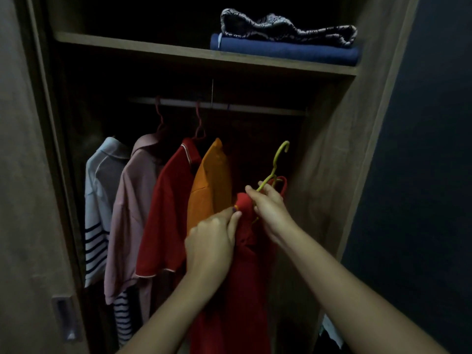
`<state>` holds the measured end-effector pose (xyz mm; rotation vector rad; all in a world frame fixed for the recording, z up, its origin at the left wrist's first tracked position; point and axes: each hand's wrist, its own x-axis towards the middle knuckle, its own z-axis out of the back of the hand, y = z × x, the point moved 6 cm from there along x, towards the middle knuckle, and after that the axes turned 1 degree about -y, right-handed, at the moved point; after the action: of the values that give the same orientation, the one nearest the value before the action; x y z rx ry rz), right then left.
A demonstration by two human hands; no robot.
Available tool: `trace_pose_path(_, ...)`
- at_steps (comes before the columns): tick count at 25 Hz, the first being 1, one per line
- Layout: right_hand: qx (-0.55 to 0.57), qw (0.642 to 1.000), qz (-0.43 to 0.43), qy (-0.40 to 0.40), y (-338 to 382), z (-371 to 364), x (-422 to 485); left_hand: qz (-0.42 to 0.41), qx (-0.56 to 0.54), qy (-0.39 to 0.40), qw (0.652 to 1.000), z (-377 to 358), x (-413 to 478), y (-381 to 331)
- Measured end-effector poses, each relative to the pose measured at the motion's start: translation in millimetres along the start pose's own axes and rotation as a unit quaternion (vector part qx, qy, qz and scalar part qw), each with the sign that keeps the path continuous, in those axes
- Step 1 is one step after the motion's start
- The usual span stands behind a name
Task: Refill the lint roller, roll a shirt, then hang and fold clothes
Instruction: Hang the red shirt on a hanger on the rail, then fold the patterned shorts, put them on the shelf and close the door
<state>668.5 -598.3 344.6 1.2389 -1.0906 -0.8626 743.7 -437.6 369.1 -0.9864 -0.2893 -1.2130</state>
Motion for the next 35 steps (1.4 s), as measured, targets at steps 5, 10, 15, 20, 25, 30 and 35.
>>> trace_pose_path(5, -0.068, 0.995, 0.048, -0.054, 24.2, 14.0, 40.3, -0.042, -0.128, 0.023, 0.991, -15.1, 45.7, 8.7)
trace_pose_path(10, -0.056, 0.995, 0.076, -0.032, 65.0, 15.4, 113.6, 0.057, -0.052, 0.053, 0.996, -31.6, 175.7, 68.4)
trace_pose_path(15, -0.069, 0.992, 0.098, -0.036, 108.1, 3.9, 161.2, 0.019, -0.136, 0.137, 0.981, -63.8, 192.4, 65.2)
trace_pose_path(20, -0.1, 0.989, 0.077, -0.082, 98.9, 9.8, 198.7, -0.004, -0.152, 0.145, 0.978, -66.8, 195.5, 64.4)
trace_pose_path(25, -0.161, 0.984, 0.063, -0.048, 80.1, 12.8, 199.6, -0.02, -0.088, 0.181, 0.979, -55.0, 194.6, 62.8)
trace_pose_path(30, -0.334, 0.81, 0.43, -0.215, 160.4, 23.9, 111.6, -0.219, -0.041, -0.123, 0.967, 52.8, 195.3, -11.8)
trace_pose_path(35, -0.377, 0.593, 0.645, -0.302, 297.9, 40.9, 25.0, -0.378, -0.118, -0.239, 0.887, 150.5, 267.5, -104.4)
